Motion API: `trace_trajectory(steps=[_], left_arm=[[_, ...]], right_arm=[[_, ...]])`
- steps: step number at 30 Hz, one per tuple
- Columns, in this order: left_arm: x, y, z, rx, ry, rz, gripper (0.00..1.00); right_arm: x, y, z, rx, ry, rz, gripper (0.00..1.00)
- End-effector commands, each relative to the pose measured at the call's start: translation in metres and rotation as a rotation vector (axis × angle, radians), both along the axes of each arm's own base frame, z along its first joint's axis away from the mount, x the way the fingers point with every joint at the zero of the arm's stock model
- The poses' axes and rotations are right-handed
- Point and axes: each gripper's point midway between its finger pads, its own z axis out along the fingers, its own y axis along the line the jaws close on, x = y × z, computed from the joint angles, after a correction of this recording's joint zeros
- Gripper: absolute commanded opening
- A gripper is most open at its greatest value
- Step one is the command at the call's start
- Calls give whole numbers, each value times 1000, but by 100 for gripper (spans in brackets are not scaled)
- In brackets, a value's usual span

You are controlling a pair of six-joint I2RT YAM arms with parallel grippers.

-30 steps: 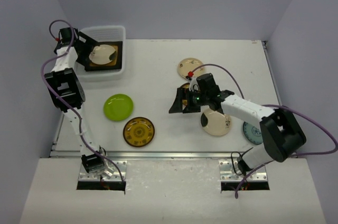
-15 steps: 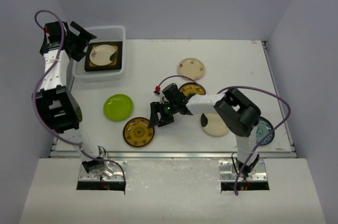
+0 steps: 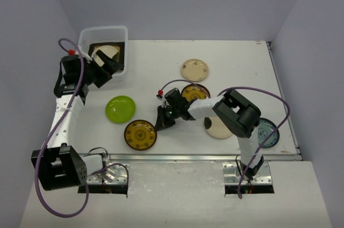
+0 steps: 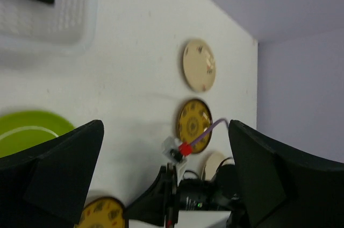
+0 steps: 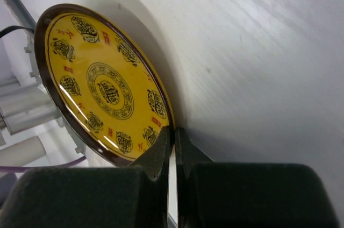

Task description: Place the plates into the plastic bin on the countertop

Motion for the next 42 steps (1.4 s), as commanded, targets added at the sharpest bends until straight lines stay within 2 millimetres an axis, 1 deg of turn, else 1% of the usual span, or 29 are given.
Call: trace_trajectory(steps=[1, 2, 3, 4, 6, 8, 11, 13, 15, 16, 17, 20, 22, 25, 28, 31, 32, 34, 35, 36, 37, 39, 40, 41, 42], left_arm=[[-27, -48, -40, 68, 51, -190, 100], [-34, -55, -54, 70, 83, -230, 100], [-39, -59, -61, 59, 101, -249, 100], [-44, -63, -66, 61, 106, -281, 100], [-55, -71, -75, 54, 118, -322, 100], [-68, -81, -92, 59, 140, -362, 100], [-82, -92, -111, 53, 172, -413, 100], [-88, -98, -127, 36, 208, -436, 100], [-97, -113, -142, 12, 244, -483, 100], [-98, -116, -145, 11, 255, -489, 100], [-98, -118, -146, 11, 259, -492, 100], [-96, -119, -139, 15, 232, -479, 100], [-94, -120, -140, 16, 234, -459, 100], [-97, -130, -149, 3, 255, -472, 100], [-99, -140, -163, -30, 270, -478, 100], [-98, -145, -167, -50, 271, -486, 99], [-94, -149, -163, -67, 239, -502, 95], [-91, -153, -159, -82, 219, -514, 91], [-89, -155, -155, -92, 199, -523, 86], [-88, -156, -153, -95, 192, -531, 83], [-87, -158, -155, -103, 200, -535, 82], [-86, -165, -146, -138, 169, -575, 75], [-85, -169, -141, -159, 151, -597, 67], [-85, -172, -137, -179, 136, -616, 58], [-85, -173, -136, -185, 136, -621, 52]], right_arm=[[13, -30, 15, -35, -98, -74, 0], [23, -35, 33, -4, -126, -98, 0], [27, -42, 43, 13, -137, -112, 0], [33, -53, 58, 38, -155, -132, 0], [40, -67, 73, 61, -175, -160, 0], [44, -84, 86, 80, -185, -190, 0], [54, -101, 103, 104, -208, -230, 0], [59, -107, 111, 121, -211, -244, 0], [64, -112, 118, 138, -216, -260, 0], [67, -113, 120, 136, -222, -267, 0], [69, -115, 120, 131, -225, -272, 0], [72, -118, 120, 128, -217, -282, 0], [73, -119, 122, 134, -216, -288, 0], [75, -119, 131, 157, -221, -289, 0], [76, -119, 142, 186, -227, -285, 0], [75, -117, 149, 209, -219, -274, 0], [73, -116, 154, 226, -217, -266, 0], [70, -115, 158, 243, -215, -259, 0], [69, -115, 164, 259, -221, -253, 0], [68, -114, 166, 265, -218, -250, 0], [67, -114, 172, 278, -228, -245, 0], [63, -112, 180, 304, -229, -230, 0], [62, -111, 184, 318, -231, -221, 0], [60, -110, 189, 331, -232, -213, 0], [60, -110, 189, 334, -229, -215, 0]])
